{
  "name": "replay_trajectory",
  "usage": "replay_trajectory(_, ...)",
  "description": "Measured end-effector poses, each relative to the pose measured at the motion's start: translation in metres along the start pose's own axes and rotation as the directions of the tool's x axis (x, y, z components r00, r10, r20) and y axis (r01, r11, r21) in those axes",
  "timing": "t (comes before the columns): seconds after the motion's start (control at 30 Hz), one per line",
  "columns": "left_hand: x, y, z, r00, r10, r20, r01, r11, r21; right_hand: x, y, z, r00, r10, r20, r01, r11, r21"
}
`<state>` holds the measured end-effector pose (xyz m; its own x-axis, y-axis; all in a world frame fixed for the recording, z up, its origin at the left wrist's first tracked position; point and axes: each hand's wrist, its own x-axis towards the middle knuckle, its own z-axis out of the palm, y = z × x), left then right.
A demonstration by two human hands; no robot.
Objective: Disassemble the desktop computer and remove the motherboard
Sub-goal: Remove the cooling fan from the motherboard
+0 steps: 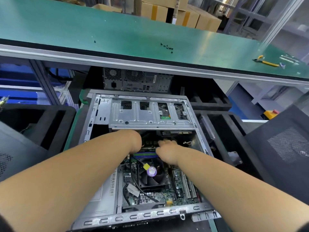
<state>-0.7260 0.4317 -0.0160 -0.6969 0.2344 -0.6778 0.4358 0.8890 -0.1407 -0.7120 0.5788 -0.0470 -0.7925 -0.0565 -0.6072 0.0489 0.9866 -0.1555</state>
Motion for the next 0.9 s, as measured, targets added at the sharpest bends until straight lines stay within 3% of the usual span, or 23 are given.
replay_trajectory(0.1,0.003,-0.003,0.003,0.998,-0.020,0.052,0.015,0.994,0.104,0.016,0.001,0.000,0.999,0.016,-0.032,-0.013,0.996,0.089)
replay_trajectory(0.27,0.008,-0.008,0.003,0.987,-0.023,0.161,-0.003,0.987,0.160,0.028,0.005,0.004,0.999,0.054,0.005,-0.054,0.998,-0.033)
replay_trajectory(0.4,0.003,-0.007,0.002,0.995,-0.022,0.095,0.009,0.990,0.142,0.031,0.006,0.003,0.999,0.043,0.000,-0.043,0.999,-0.018)
replay_trajectory(0.57,-0.001,-0.012,0.002,0.996,-0.070,0.060,0.075,0.994,-0.079,0.029,0.003,-0.002,1.000,0.004,0.016,-0.005,0.999,0.054)
replay_trajectory(0.7,0.000,-0.018,0.004,0.988,-0.145,0.042,0.151,0.928,-0.340,0.026,0.002,-0.003,1.000,-0.011,-0.019,0.012,0.997,0.075)
replay_trajectory(0.9,0.008,-0.019,0.008,0.972,-0.235,0.021,0.219,0.868,-0.446,0.022,0.004,-0.003,0.996,-0.069,-0.054,0.070,0.997,0.028)
